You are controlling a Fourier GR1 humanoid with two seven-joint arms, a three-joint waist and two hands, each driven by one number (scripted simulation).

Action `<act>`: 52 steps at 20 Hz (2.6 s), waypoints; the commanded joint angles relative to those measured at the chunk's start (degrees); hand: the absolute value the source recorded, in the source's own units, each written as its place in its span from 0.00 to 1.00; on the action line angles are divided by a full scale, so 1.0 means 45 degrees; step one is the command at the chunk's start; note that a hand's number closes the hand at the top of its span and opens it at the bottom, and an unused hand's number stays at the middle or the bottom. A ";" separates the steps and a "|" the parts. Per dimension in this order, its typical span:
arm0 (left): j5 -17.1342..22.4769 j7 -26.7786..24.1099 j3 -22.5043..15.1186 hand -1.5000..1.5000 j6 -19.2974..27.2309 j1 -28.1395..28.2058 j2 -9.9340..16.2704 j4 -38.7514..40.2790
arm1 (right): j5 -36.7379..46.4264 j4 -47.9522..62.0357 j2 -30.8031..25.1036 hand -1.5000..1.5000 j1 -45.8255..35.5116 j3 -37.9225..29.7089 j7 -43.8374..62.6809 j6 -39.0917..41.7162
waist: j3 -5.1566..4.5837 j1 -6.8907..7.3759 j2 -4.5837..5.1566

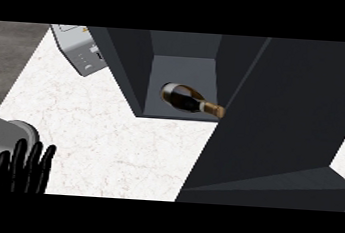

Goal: Pick up the wine, place it into the cabinet and close the cabinet

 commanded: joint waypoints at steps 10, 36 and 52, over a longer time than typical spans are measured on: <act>0.2651 -0.0026 0.4462 0.00 -0.3166 0.2205 0.2061 -0.0300 | 0.2256 -0.2034 0.0462 1.00 0.0362 0.5521 0.0693 -0.1345 | -0.0027 -0.0042 -0.0108; 0.3895 0.1515 0.6006 0.00 -0.5308 0.1676 0.1797 0.0225 | 0.3504 0.2662 0.0353 1.00 -0.8353 0.6189 0.0517 -0.8812 | -0.0063 0.0523 0.0088; 0.3650 0.2467 0.6088 0.00 -0.4889 0.0423 0.0988 0.0751 | 0.0952 1.0695 0.0457 1.00 -1.6004 0.2322 -0.2032 -0.8958 | -0.0027 0.0352 0.0089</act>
